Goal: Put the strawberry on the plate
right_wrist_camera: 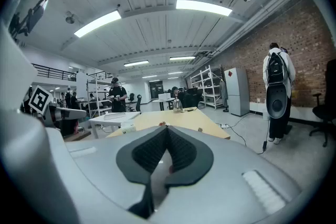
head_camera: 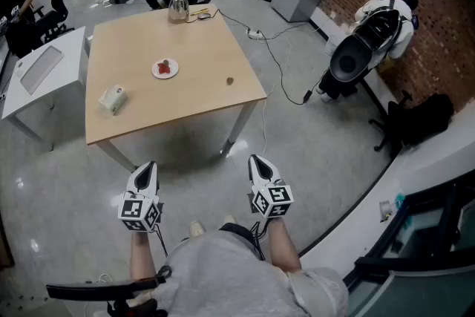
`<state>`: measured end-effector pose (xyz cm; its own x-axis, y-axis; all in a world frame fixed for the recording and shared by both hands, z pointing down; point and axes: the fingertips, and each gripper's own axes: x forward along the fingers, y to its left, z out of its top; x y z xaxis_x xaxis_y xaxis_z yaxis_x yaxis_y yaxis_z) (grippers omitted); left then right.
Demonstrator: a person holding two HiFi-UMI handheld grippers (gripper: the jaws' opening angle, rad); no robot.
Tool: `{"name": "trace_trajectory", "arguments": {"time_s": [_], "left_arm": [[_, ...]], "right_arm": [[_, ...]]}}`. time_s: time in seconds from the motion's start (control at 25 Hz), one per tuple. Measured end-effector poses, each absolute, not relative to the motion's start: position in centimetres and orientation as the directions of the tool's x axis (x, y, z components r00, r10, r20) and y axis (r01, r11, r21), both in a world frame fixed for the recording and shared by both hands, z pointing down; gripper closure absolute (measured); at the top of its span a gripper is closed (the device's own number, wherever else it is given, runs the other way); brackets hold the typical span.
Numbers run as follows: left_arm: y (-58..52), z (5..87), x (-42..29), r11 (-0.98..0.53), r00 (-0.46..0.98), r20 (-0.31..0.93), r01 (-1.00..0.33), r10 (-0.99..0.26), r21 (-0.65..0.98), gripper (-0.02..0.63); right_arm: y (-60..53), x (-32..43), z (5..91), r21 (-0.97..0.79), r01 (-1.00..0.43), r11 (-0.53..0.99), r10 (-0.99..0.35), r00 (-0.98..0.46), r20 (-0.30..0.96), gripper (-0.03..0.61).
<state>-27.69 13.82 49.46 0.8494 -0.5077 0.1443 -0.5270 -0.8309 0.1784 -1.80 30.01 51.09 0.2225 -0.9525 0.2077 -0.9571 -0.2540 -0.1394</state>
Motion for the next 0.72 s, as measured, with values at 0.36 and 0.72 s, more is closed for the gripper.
{"name": "trace_trajectory", "arguments": {"time_s": [0.36,0.72], "left_arm": [[13.0,49.6,-27.6,-0.829,0.849,0.137,-0.528,-0.510,0.184,0.594],[10.4,50.3,-25.5,-0.818,0.838,0.152,-0.545,-0.524,0.184,0.594]], "right_arm": [[29.4,-0.6,50.8,-0.177,-0.946,-0.272,-0.952,0.238,0.194,0.572],[26.6,2.3,51.7,-0.160,-0.950,-0.267,-0.951,0.232,0.206,0.572]]}}
